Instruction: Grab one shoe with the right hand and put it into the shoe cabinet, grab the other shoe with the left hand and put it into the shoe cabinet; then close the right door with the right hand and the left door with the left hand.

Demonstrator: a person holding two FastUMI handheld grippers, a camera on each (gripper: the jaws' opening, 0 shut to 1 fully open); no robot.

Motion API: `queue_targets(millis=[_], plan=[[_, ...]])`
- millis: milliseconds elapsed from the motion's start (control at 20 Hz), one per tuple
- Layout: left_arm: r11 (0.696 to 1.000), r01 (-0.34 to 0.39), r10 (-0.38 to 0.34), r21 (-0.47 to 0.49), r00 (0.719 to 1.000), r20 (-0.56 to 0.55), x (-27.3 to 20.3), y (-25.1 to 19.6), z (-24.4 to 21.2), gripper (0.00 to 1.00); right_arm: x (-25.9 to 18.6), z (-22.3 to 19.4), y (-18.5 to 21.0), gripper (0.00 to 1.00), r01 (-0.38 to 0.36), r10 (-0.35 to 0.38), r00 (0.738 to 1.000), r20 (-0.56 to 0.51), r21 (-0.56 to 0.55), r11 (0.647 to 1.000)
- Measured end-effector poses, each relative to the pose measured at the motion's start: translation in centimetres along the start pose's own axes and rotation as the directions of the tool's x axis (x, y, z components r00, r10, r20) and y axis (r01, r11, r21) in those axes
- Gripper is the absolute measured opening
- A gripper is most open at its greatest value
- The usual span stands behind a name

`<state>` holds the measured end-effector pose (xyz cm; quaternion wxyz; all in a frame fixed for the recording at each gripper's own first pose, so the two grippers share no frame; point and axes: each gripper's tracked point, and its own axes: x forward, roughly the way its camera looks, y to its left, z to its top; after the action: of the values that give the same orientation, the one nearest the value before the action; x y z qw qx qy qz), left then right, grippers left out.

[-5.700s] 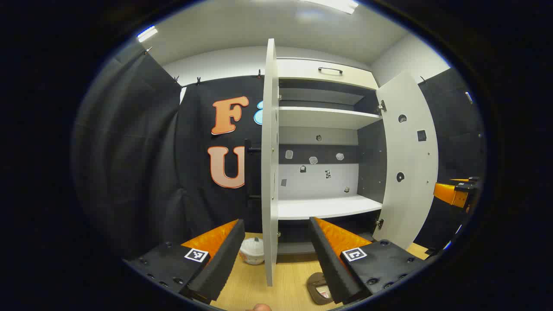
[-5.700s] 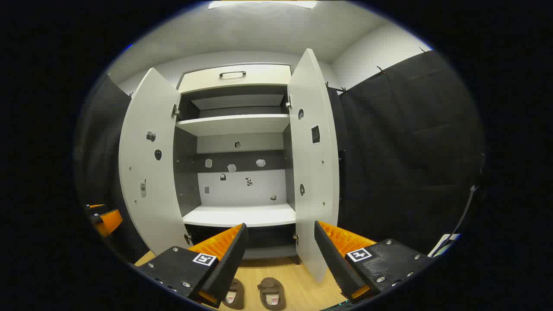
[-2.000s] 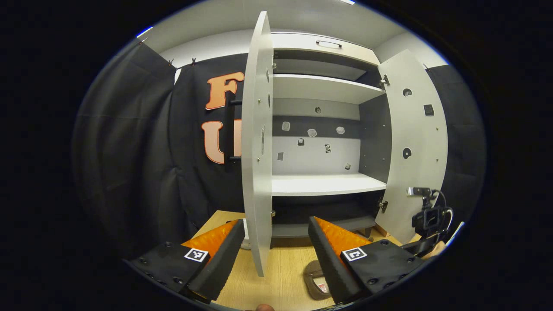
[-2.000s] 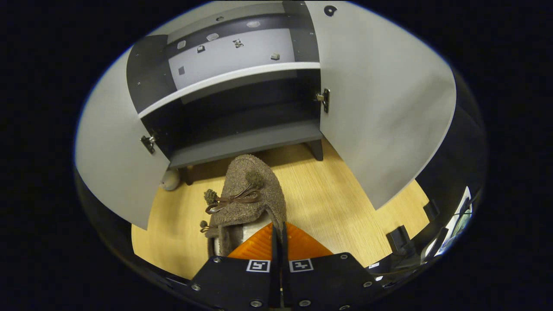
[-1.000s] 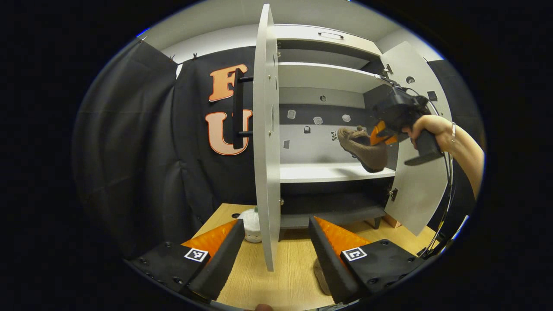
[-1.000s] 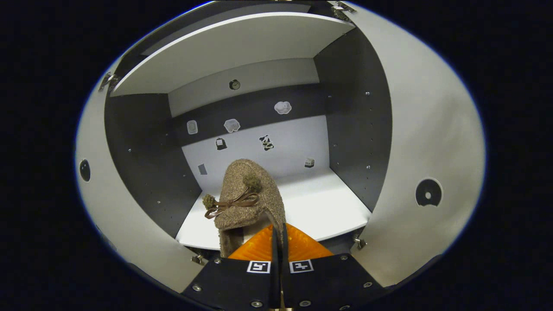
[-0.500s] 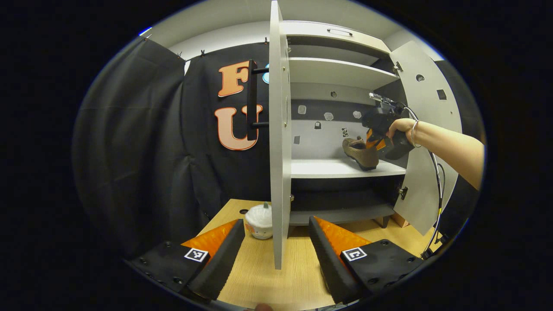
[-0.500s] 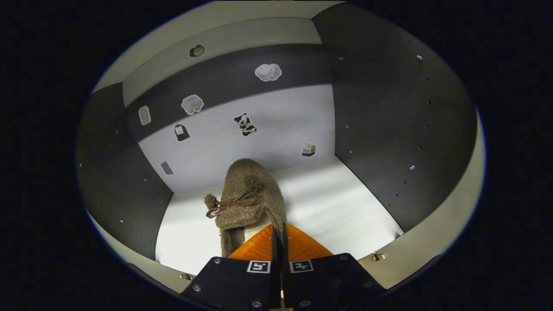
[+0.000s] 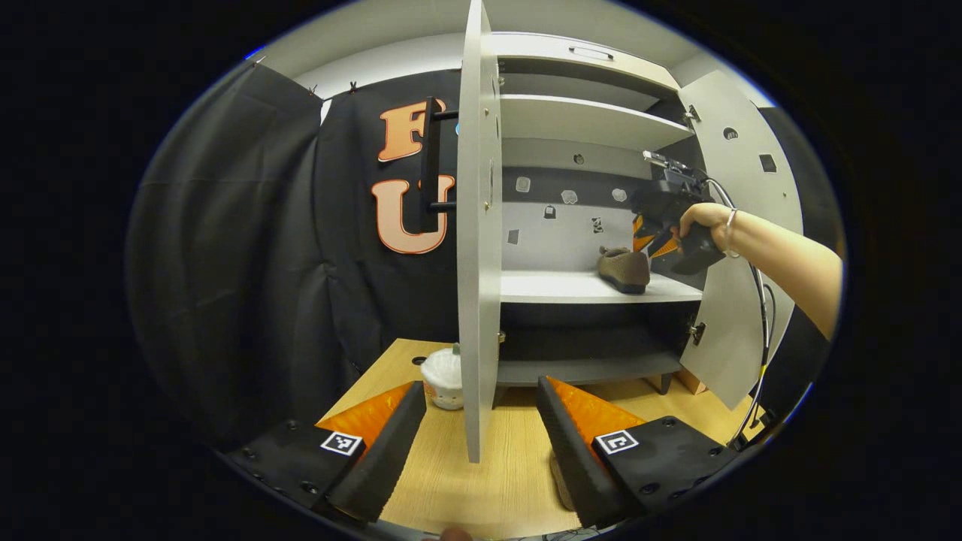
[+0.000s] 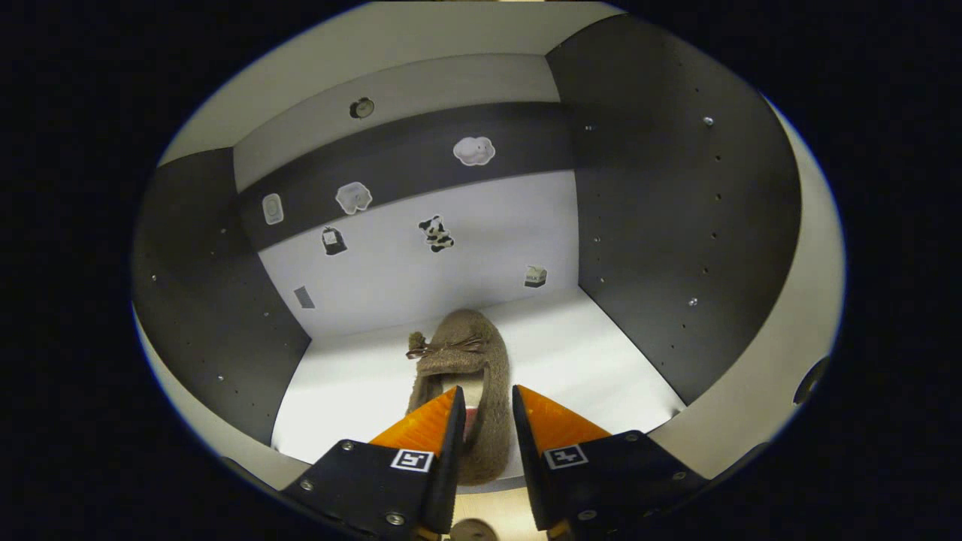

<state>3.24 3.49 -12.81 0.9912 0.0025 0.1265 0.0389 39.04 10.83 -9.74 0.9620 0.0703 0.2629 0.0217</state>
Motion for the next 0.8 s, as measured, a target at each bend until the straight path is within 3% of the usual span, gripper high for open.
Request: queue_targets(millis=[100, 200, 500, 800], plan=[[1.0, 0.016, -0.016, -0.009, 1.0, -0.008, -0.1, -0.7, -0.3, 0.96, -2.9, 0.0, -0.3, 0.42, -0.014, 0.016, 0.998, 0.057, -0.023, 1.0], [0.999, 0.033, -0.033, -0.012, 0.999, -0.016, 0.0, -1.6, -0.7, 0.96, -6.0, -0.2, -0.9, 0.65, -0.019, 0.026, 0.994, 0.111, -0.062, 0.998], [0.995, 0.099, -0.102, -0.033, 0.991, -0.088, 0.8, -4.7, -3.5, 0.97, -14.4, -3.0, -3.5, 0.92, -0.005, 0.041, 0.971, 0.235, -0.151, 0.989], [0.989, 0.144, -0.148, -0.034, 0.964, -0.219, 2.9, -7.7, -9.6, 0.97, -21.1, -7.8, -5.0, 0.93, -0.069, 0.099, 0.961, 0.258, -0.122, 0.99]])
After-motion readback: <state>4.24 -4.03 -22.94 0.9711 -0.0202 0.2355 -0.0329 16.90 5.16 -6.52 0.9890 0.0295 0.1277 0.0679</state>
